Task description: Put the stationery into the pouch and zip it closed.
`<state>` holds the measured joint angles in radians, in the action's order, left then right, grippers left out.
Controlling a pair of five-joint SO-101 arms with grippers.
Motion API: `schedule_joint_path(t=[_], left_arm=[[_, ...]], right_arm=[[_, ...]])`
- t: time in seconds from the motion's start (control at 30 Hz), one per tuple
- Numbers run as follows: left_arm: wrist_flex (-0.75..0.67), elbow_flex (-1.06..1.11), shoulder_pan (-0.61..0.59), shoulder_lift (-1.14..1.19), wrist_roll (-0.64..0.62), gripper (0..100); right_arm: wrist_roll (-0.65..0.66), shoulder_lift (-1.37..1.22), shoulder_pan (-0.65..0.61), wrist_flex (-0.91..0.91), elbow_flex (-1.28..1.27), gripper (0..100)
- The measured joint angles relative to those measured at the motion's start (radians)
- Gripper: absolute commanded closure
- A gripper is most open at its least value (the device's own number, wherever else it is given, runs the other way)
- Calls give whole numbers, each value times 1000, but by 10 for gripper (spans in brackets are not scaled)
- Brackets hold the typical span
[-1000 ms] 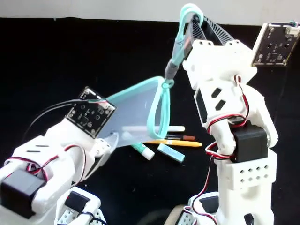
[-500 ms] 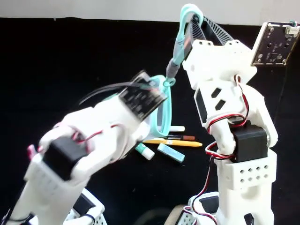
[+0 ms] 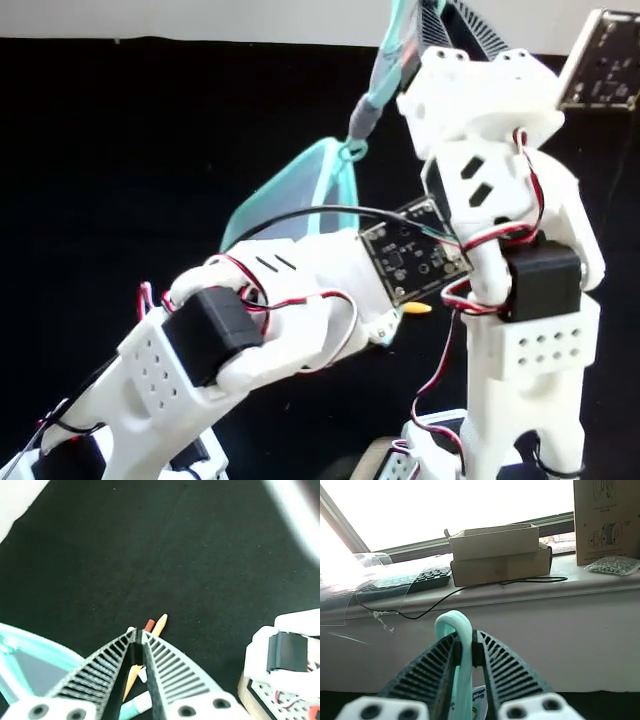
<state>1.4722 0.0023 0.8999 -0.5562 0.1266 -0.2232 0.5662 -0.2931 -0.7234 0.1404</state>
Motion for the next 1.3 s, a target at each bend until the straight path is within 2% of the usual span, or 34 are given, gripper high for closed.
schedule_joint_path(t=[0.17, 0.47, 0.67, 0.77, 1.0, 1.13, 1.3], left_arm=[[-8, 64, -41, 51, 5, 993], [-63, 327, -284, -20, 2, 993], [-63, 397, -405, -158, 2, 992], [-63, 397, -408, -203, 2, 992], [-61, 396, -292, -215, 2, 993], [-3, 287, -245, -215, 3, 993], [46, 146, -252, -222, 3, 991]], right_arm=[[0, -3, 0, -37, 2, 992], [0, -8, -6, -57, 15, 992], [0, -14, -6, -57, 91, 992], [0, -14, -2, -57, 135, 992], [0, -14, -2, -57, 143, 992], [0, -15, -6, -57, 147, 992], [0, -15, -38, -57, 149, 992]])
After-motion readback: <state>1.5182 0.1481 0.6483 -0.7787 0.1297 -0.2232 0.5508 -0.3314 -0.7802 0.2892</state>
